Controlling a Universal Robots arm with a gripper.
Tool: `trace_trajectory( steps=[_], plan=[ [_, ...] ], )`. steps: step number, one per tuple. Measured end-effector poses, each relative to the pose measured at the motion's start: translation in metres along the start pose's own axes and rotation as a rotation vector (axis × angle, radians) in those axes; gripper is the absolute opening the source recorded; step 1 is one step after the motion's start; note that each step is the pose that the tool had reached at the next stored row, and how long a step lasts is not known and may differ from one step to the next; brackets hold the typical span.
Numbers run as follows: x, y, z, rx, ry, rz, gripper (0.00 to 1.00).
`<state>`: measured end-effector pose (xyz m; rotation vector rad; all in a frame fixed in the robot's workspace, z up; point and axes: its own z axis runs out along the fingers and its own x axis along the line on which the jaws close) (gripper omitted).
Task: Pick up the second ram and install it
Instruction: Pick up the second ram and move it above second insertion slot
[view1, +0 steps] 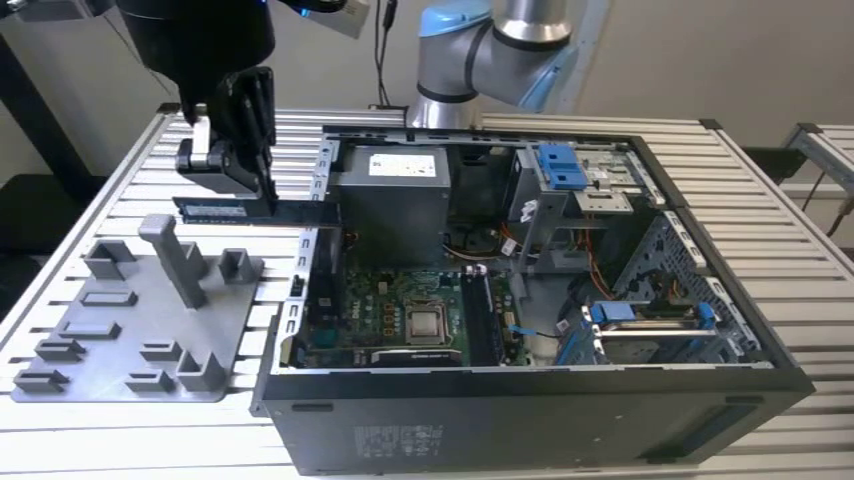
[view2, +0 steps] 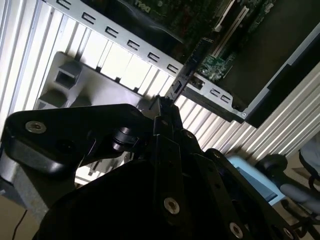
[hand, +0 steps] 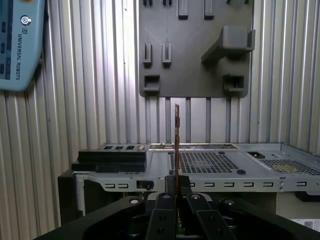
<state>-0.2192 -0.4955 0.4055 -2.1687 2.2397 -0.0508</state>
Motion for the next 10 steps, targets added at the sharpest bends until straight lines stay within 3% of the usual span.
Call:
trace_trajectory(
  steps=[10],
  plan=[
    [-0.0005, -0.0142, 0.0006, 0.0000, 0.0000, 0.000, 0.14]
  ],
)
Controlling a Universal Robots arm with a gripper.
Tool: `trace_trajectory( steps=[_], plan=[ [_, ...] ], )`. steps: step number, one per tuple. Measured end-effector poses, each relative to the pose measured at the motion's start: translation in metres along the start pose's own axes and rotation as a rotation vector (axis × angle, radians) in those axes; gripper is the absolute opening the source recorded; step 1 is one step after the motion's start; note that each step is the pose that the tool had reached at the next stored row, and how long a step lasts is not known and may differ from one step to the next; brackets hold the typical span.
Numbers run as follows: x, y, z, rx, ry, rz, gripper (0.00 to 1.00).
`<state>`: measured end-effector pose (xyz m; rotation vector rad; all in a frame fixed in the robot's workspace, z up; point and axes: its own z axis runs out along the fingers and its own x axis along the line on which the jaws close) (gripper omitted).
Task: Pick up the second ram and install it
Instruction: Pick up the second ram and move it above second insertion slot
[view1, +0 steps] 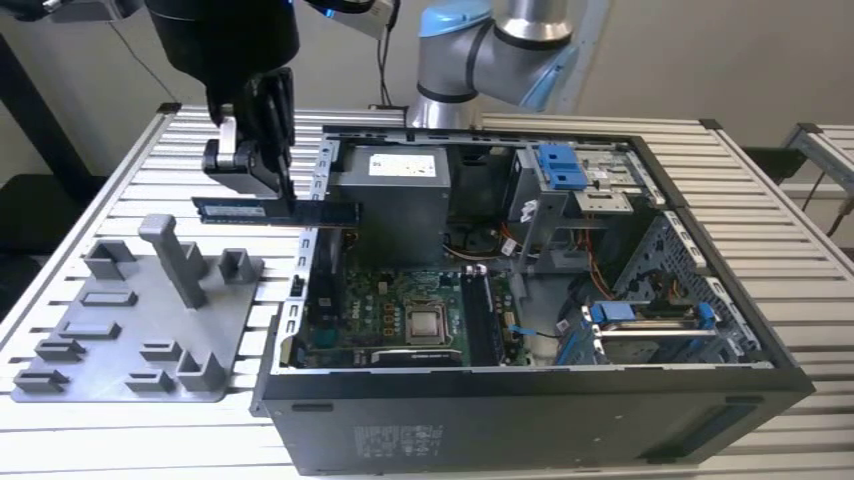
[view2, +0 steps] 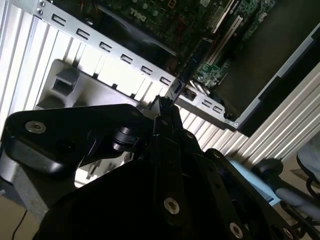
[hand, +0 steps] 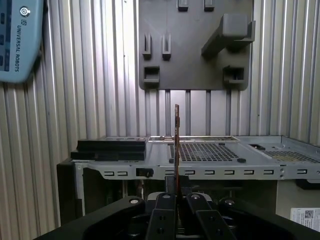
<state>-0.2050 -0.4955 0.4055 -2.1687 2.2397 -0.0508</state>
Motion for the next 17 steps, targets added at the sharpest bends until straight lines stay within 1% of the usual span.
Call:
trace_trajectory(
  steps=[12, 14, 15, 17],
  plan=[
    [-0.0005, -0.0160, 0.0006, 0.0000, 0.0000, 0.000, 0.14],
    [-0.0006, -0.0196, 0.0007, -0.0001, 0.0001, 0.000, 0.14],
    [-0.0007, -0.0229, 0.0008, -0.0001, 0.0001, 0.000, 0.14],
    [-0.0009, -0.0272, 0.0010, -0.0001, 0.0001, 0.000, 0.14]
  ],
)
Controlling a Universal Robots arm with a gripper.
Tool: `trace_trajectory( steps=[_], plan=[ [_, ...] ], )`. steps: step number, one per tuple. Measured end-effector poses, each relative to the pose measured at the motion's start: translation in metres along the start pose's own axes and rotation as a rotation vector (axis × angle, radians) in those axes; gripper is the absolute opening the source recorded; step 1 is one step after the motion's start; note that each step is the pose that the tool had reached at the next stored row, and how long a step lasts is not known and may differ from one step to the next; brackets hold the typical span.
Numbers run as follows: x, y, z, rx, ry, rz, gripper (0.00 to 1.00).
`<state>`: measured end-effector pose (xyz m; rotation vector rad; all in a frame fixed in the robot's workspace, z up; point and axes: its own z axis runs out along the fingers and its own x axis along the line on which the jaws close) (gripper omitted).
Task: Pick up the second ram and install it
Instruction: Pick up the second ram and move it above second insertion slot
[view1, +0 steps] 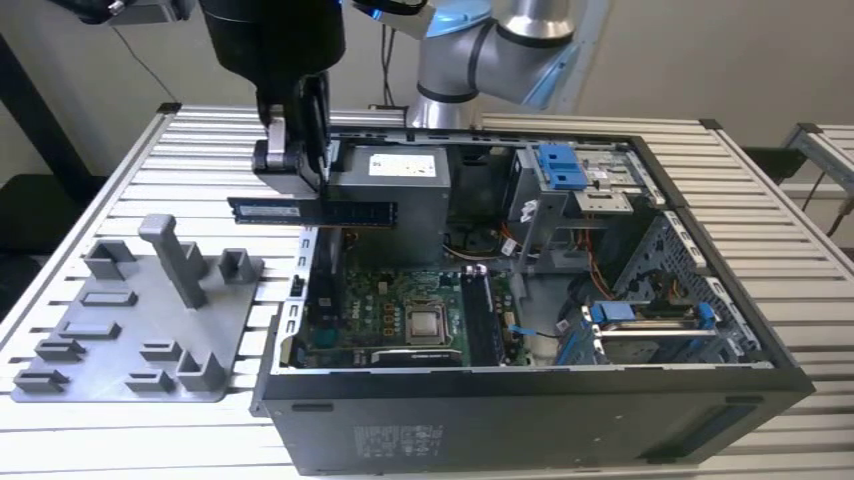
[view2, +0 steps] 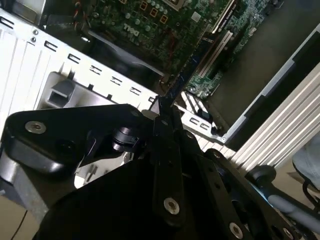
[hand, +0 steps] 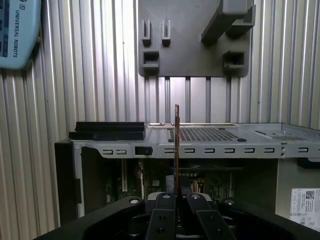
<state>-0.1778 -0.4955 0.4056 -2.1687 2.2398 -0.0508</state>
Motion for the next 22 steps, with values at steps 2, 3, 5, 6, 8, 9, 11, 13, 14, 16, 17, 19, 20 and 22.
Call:
trace_trajectory(
  steps=[2, 3, 5, 6, 8, 9, 11, 13, 14, 16, 17, 19, 20, 22],
  plan=[
    [-0.0001, -0.0045, 0.0002, 0.0000, 0.0000, 0.000, 0.14],
    [-0.0002, -0.0066, 0.0003, 0.0001, -0.0001, 0.000, 0.14],
    [-0.0003, -0.0109, 0.0004, 0.0000, 0.0000, 0.000, 0.14],
    [-0.0004, -0.0132, 0.0005, 0.0000, 0.0000, 0.000, 0.14],
    [-0.0006, -0.0174, 0.0007, 0.0001, -0.0001, 0.000, 0.14],
    [-0.0006, -0.0194, 0.0008, 0.0000, 0.0000, 0.000, 0.14],
    [-0.0008, -0.0234, 0.0009, 0.0000, 0.0000, 0.000, 0.14],
    [-0.0009, -0.0273, 0.0010, 0.0000, 0.0001, 0.000, 0.14],
    [-0.0009, -0.0294, 0.0011, 0.0000, 0.0000, 0.000, 0.14],
    [-0.0011, -0.0331, 0.0013, 0.0000, 0.0000, 0.000, 0.14],
    [-0.0011, -0.0350, 0.0014, 0.0000, 0.0000, 0.000, 0.14],
    [-0.0013, -0.0387, 0.0015, 0.0000, 0.0000, 0.000, 0.14],
    [-0.0013, -0.0406, 0.0016, 0.0000, 0.0000, 0.000, 0.14],
    [-0.0014, -0.0442, 0.0017, 0.0000, 0.0000, 0.000, 0.14]
  ],
)
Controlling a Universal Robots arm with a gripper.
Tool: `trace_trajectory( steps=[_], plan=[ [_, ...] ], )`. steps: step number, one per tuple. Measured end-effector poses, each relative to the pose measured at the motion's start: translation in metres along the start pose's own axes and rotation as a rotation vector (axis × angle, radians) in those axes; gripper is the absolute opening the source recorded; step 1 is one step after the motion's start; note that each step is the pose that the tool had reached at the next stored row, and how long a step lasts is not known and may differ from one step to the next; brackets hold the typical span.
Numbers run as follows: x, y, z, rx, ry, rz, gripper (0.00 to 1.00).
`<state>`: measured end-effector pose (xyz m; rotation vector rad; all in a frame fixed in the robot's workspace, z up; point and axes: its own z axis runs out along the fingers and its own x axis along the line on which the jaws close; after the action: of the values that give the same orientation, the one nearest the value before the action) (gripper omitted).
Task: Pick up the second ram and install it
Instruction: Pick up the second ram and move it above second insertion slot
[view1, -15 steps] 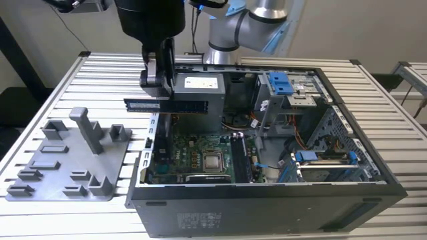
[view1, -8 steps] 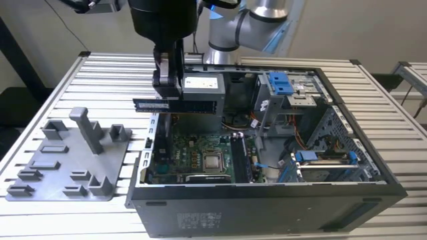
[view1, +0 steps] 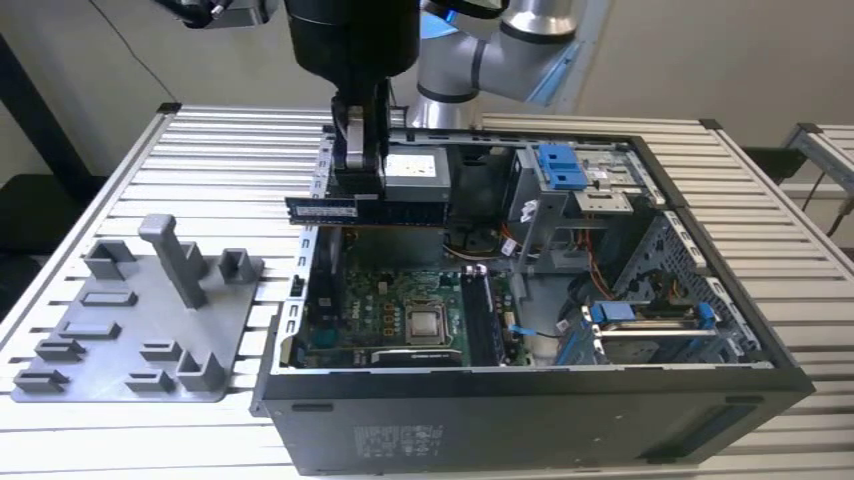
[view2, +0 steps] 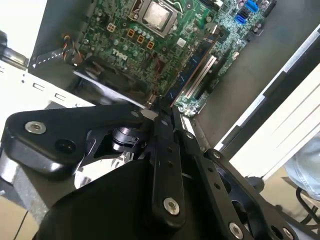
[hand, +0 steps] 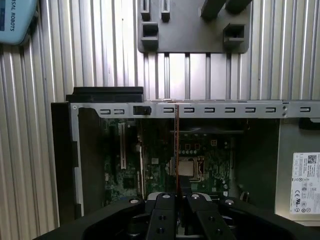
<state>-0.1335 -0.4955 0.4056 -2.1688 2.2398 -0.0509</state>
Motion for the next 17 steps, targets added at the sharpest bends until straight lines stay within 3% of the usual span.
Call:
trace_trajectory(
  steps=[17],
  plan=[
    [-0.0010, -0.0309, 0.0012, 0.0000, 0.0000, 0.000, 0.14]
  ],
)
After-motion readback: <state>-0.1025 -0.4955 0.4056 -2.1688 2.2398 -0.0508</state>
